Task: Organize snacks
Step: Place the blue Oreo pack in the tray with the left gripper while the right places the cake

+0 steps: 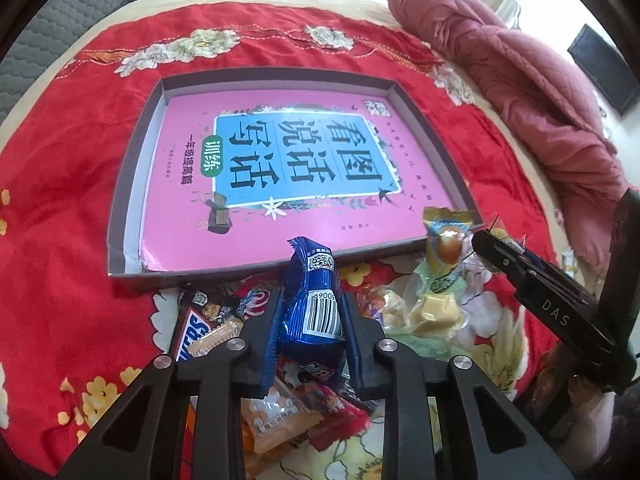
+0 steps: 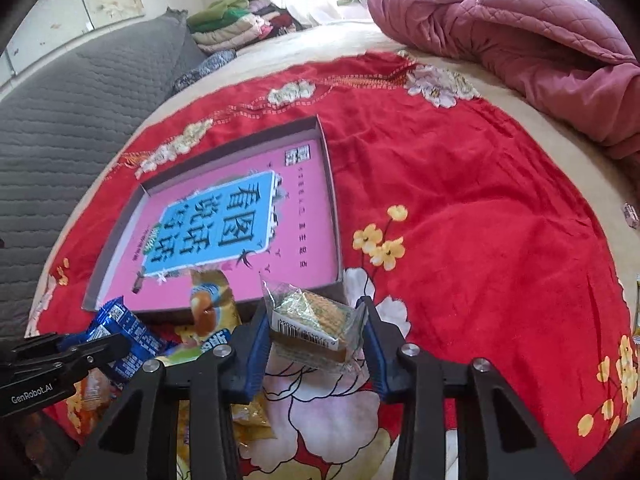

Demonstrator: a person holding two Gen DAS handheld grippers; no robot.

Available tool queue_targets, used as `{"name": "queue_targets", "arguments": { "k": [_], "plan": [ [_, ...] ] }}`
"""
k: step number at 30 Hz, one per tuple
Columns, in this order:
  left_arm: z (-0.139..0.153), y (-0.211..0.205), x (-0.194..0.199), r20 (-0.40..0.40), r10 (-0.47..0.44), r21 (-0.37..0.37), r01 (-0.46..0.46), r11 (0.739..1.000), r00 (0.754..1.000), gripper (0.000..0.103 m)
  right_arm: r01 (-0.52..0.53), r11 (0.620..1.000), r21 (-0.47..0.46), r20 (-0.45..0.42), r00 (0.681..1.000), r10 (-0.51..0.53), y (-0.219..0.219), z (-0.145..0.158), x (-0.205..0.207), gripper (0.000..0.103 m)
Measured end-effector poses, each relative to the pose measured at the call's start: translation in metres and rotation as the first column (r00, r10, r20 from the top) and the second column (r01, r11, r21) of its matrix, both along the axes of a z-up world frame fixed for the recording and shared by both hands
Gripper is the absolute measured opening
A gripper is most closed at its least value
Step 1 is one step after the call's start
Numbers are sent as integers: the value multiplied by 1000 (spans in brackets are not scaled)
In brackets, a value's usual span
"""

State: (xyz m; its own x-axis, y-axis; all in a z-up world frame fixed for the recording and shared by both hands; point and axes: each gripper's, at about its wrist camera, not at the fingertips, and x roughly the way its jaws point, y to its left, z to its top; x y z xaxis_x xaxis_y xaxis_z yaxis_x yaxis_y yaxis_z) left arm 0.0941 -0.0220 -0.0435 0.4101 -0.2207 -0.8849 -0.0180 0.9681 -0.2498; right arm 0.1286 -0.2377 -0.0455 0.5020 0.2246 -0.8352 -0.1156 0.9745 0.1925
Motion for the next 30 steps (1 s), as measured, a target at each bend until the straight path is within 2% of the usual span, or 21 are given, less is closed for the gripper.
{"name": "queue_targets", "arguments": {
  "k": [9,17,23,30],
  "plan": [
    [29,10,-3,70,33,-53,-29,998,997,29,3,1000,30,74,997,-5,-5,18,-1,42],
    [46,37,14,140,123,-59,-116,992,983,29,-23,1000,20,120,993,20,1,24,11,42],
    [41,53,29,160,183,-61,-175,983,970,29,-39,999,18,135,990,36,6,22,26,42],
    [23,62,43,134,222,-76,-214,974,966,29,-84,996,9,99,992,83,20,7,42,42]
  ]
}}
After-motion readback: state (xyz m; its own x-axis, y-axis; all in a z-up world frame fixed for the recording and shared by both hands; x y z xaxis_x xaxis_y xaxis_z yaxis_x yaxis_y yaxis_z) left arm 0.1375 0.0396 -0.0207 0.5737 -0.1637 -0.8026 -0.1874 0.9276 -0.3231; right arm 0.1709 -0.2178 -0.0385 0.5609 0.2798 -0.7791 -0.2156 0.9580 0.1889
